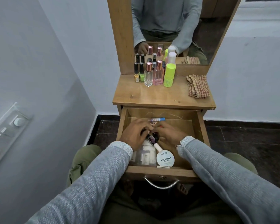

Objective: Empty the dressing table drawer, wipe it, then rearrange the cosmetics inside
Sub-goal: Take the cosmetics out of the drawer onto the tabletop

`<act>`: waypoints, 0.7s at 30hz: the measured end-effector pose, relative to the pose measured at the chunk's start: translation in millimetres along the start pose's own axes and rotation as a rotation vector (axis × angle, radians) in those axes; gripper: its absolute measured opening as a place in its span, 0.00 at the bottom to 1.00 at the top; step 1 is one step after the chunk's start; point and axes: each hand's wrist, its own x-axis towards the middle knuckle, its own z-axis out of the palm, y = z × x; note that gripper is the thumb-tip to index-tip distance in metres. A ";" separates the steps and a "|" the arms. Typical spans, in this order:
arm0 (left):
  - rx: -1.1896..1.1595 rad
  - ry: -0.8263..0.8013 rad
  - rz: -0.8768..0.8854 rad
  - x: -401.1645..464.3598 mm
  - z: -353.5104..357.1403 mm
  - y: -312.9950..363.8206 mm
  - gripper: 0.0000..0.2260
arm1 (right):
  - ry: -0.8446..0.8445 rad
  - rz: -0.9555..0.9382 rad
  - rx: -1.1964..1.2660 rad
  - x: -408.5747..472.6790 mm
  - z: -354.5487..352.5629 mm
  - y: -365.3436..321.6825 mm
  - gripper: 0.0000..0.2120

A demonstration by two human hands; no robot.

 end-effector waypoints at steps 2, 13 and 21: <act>0.049 -0.065 0.029 -1.4 2.7 1.3 0.06 | 0.045 -0.011 -0.042 3.3 4.3 0.7 0.21; 0.329 -0.346 0.261 -4.6 14.1 4.1 0.21 | 0.274 0.049 0.085 -20.6 -3.8 27.6 0.13; 0.451 -0.368 0.248 1.1 14.6 6.6 0.17 | 0.351 0.104 0.200 -30.6 -2.6 25.6 0.10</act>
